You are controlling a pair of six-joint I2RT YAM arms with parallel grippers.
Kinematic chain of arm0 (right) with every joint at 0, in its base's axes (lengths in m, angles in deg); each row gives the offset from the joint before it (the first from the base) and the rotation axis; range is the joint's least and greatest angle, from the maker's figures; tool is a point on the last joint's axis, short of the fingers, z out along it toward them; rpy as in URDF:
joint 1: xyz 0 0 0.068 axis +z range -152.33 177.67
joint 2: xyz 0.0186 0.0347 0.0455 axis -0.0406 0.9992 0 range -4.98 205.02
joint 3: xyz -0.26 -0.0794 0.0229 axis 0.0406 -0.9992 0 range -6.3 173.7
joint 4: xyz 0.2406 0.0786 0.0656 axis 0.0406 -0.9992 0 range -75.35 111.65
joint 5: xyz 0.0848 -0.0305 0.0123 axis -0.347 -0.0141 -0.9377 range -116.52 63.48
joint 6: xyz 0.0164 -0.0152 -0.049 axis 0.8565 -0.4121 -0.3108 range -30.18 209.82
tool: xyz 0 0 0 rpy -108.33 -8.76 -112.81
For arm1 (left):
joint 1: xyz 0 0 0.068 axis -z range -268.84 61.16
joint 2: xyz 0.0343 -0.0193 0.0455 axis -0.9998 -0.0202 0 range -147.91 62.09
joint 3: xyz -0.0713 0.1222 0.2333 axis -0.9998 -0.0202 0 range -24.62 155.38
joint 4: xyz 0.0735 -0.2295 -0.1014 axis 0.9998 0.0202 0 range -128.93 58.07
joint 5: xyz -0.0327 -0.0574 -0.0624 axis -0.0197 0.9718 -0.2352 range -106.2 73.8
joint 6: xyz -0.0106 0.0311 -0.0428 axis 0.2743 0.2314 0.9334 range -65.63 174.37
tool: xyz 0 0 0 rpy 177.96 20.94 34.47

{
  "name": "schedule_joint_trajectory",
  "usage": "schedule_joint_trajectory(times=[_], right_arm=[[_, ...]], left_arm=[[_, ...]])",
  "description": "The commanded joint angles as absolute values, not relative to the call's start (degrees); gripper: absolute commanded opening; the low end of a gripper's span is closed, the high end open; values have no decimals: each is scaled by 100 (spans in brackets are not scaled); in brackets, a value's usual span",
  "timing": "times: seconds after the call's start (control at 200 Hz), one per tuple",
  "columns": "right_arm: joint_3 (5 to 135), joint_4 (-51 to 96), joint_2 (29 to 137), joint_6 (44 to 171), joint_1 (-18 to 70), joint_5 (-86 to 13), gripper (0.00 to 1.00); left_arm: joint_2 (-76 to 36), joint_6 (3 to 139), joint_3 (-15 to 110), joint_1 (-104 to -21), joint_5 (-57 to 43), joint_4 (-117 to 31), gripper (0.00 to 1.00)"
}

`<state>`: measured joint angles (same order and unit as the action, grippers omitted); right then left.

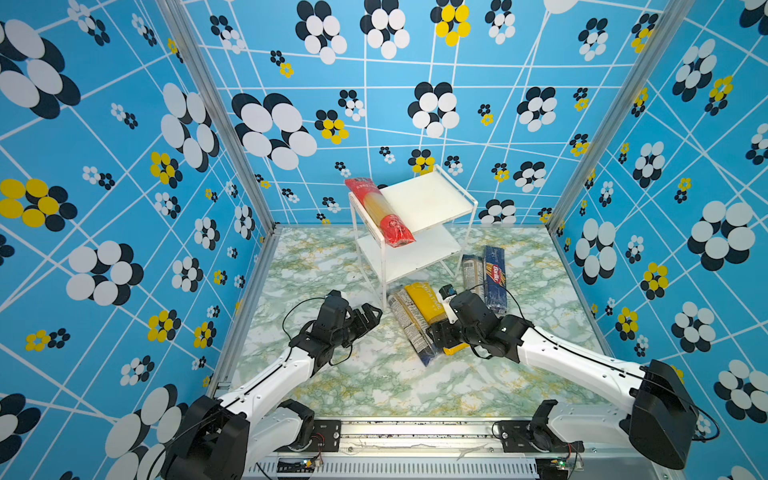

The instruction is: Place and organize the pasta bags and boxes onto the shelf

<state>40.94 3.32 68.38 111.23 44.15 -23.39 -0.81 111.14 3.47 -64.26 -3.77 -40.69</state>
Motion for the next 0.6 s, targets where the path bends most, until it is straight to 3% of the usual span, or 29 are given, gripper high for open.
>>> schedule_joint_trajectory(times=[0.0, 0.595], right_arm=[[4037, 511, 6993, 11016, 4460, -2329, 82], [4110, 874, 7714, 11172, 4458, -2635, 83]], left_arm=[[-146, 10957, 612, -6376, -400, -4135, 99], [114, 10829, 290, -6406, -513, -4067, 99]])
